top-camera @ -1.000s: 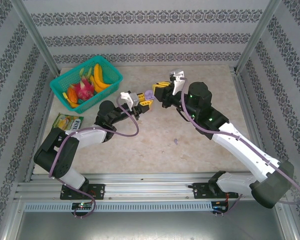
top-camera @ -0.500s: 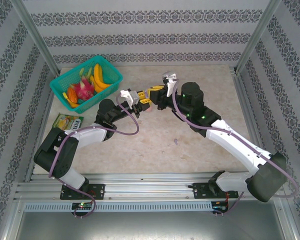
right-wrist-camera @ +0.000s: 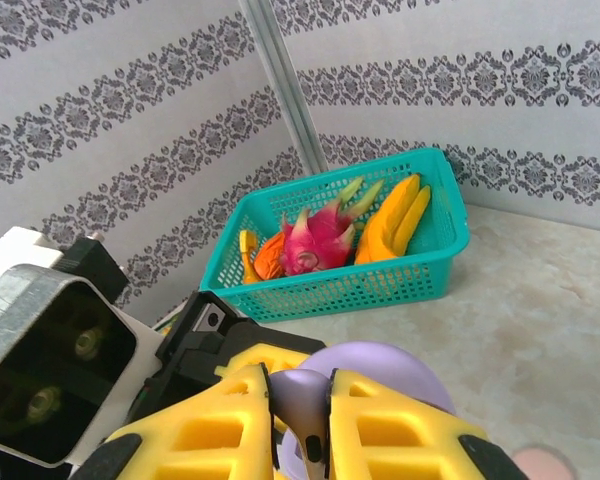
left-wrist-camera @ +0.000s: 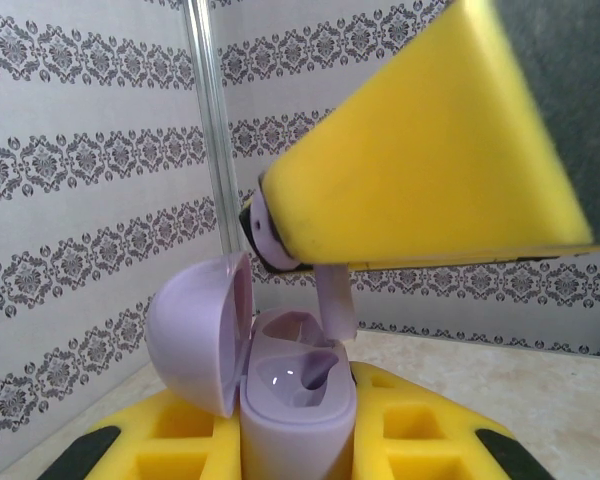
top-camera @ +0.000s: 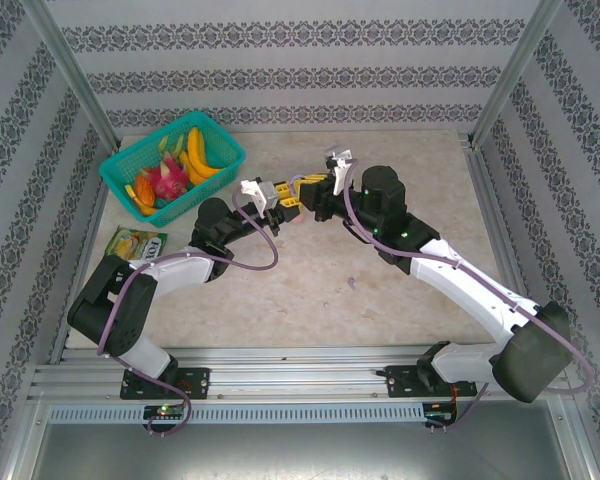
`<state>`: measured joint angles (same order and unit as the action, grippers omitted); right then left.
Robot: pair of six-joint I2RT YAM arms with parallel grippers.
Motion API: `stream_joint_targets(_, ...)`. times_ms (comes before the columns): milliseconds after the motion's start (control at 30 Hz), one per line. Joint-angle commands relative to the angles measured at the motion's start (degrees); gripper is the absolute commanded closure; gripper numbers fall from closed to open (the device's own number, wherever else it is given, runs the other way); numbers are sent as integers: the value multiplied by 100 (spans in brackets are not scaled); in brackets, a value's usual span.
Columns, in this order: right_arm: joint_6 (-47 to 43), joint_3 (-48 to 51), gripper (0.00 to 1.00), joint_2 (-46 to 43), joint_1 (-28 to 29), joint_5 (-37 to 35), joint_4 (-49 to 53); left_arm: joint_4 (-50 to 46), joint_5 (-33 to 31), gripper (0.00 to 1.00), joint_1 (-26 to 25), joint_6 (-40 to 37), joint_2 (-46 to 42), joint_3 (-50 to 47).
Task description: Insert the wireless bluetooth earbuds into the charging case
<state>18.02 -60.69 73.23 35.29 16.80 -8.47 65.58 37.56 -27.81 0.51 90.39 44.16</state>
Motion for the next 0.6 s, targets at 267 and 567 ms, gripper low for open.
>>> stream_joint_targets(267,-23,44,86,66,-144,-62,-219,82,225,100,-86,106,-9,176)
stream_joint_targets(567,-161,13,87,165,-156,-1,-65,95,234,100,-88,114,5,200)
